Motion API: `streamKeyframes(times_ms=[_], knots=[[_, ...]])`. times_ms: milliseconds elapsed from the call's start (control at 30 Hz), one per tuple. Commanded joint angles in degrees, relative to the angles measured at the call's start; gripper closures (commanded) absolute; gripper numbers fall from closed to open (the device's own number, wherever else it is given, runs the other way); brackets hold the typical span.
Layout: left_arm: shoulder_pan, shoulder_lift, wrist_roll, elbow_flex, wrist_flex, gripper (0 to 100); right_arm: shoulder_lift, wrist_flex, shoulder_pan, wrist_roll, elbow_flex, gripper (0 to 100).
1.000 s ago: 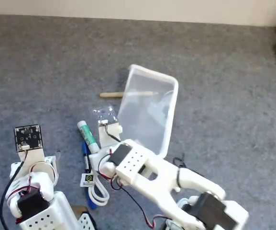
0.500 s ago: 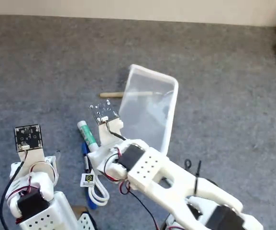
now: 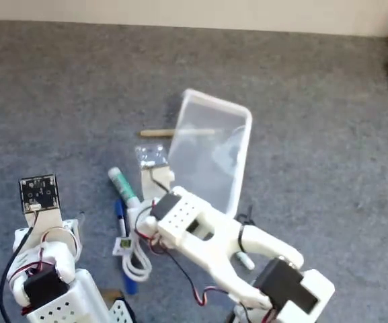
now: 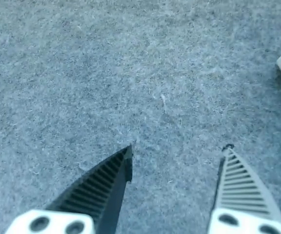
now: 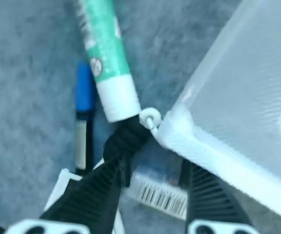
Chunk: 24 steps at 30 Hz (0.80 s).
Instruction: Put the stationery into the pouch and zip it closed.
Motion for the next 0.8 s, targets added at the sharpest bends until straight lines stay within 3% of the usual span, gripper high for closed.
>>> streamKeyframes(times_ms=[0,133,300,500,600,767], knots=[[-0.40,-0.48,-0.09,-0.92,-1.14,72,0.40,-1.01,3.47,-1.05,-4.18,82.9],[-0.40,-0.48,-0.09,-0.92,-1.14,72,1.98,-0.92,7.52,-0.79,-5.14,82.9],[-0.40,-0.48,-0.09,-0.92,-1.14,72,0.31,-0.66,12.97,8.53,-5.49,82.9],[-0.40,-0.48,-0.09,-0.92,-1.14,72,-8.48,-0.22,14.11,8.70,-4.79,82.9],[-0.40,-0.48,-0.09,-0.92,-1.14,72,-12.79,3.03,13.14,8.09,-3.38,82.9],[-0.40,-0.48,-0.09,-0.92,-1.14,72,-13.23,2.95,9.63,-1.67,-3.56,82.7]])
